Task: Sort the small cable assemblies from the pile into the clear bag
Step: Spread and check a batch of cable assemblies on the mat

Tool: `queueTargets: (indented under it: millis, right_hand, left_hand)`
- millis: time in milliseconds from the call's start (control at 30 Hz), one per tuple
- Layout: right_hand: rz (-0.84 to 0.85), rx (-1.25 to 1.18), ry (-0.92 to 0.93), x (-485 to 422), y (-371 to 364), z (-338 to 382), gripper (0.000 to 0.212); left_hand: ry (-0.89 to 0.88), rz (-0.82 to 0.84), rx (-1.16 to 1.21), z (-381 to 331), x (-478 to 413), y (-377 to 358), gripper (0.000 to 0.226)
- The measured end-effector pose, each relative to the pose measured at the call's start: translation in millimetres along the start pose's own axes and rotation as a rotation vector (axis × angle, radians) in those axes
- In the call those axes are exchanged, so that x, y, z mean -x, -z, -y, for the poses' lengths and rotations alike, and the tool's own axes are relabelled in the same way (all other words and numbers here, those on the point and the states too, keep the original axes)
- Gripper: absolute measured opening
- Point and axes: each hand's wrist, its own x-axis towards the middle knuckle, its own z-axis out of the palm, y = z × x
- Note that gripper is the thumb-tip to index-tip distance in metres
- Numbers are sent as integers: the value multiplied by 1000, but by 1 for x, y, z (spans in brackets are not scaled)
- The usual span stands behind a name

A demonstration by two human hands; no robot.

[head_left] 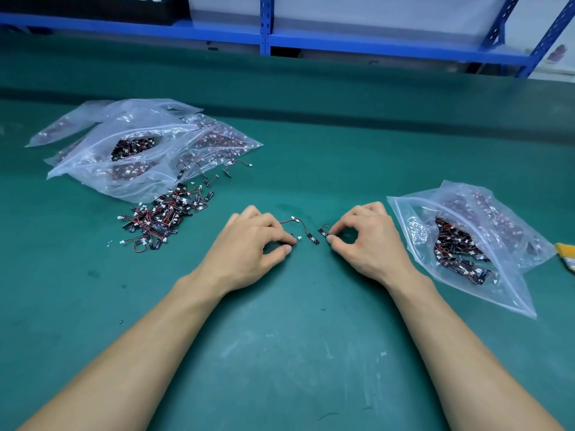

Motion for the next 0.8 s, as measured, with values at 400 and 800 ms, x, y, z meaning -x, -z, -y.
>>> queueTargets:
  millis: [400, 800]
  right_hand:
    - [-3, -3, 22, 0, -4, 2, 12]
    - [24, 23, -74, -2, -2, -1, 4]
  left_hand:
    - [349, -153, -47, 25, -4, 8, 21]
    - [396, -220, 23, 42, -2, 22, 8]
